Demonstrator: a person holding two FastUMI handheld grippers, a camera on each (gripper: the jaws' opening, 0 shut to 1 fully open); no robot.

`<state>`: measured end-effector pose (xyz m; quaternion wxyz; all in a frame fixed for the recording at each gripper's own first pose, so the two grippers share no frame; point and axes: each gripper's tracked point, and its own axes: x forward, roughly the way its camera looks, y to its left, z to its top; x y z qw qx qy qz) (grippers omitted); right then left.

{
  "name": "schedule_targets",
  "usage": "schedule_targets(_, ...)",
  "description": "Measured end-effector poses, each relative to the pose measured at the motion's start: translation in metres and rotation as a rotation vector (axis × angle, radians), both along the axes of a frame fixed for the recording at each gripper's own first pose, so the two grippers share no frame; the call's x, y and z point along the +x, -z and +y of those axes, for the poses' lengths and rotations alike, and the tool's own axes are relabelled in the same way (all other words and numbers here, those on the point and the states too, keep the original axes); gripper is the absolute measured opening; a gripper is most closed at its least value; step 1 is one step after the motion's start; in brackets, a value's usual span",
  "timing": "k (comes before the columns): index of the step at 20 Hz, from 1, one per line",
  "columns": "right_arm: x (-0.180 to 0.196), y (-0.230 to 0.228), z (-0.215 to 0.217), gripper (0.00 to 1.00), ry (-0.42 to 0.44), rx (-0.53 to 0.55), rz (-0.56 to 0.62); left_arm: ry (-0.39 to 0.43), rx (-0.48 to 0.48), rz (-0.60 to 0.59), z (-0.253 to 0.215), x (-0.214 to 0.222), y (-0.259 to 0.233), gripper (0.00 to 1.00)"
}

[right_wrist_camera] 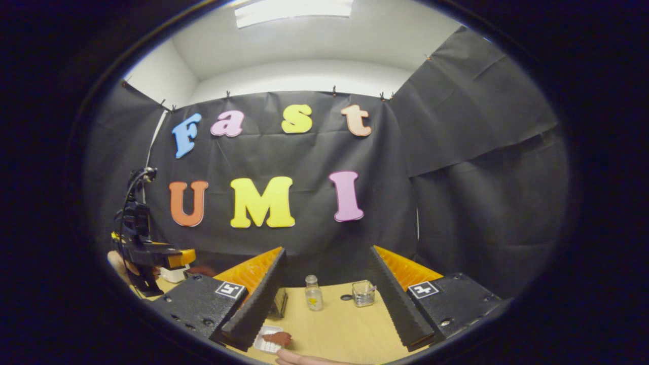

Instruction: Open the electric oven with the left hand, put the food in, and close the electric oven.

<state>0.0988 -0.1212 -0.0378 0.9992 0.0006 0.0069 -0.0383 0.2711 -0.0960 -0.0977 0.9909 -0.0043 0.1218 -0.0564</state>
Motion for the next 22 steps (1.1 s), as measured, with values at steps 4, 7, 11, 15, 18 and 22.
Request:
schedule_targets(4, 0.009, 0.017, -0.024, 1.00, 0.010, 0.007, 0.034, 0.004, 0.007, 0.137, -0.009, 0.037, 0.057, 0.97)
schedule_targets(7, 0.016, 0.026, -0.041, 0.99, 0.035, 0.002, 0.057, -0.022, 0.025, 0.189, -0.004, 0.056, 0.083, 0.96)
schedule_targets(11, 0.016, 0.034, -0.048, 1.00, 0.039, 0.004, 0.075, -0.033, 0.032, 0.269, 0.003, 0.069, 0.116, 0.96)
schedule_targets(15, 0.014, 0.038, -0.054, 1.00, 0.062, -0.008, 0.083, -0.020, -0.005, 0.262, 0.000, 0.071, 0.113, 0.95)
schedule_targets(18, 0.009, 0.039, -0.049, 1.00, 0.062, -0.013, 0.099, -0.009, 0.003, 0.254, 0.000, 0.068, 0.116, 0.95)
schedule_targets(22, 0.001, 0.036, -0.042, 1.00, 0.076, -0.008, 0.105, -0.001, 0.013, 0.214, 0.003, 0.048, 0.117, 0.96)
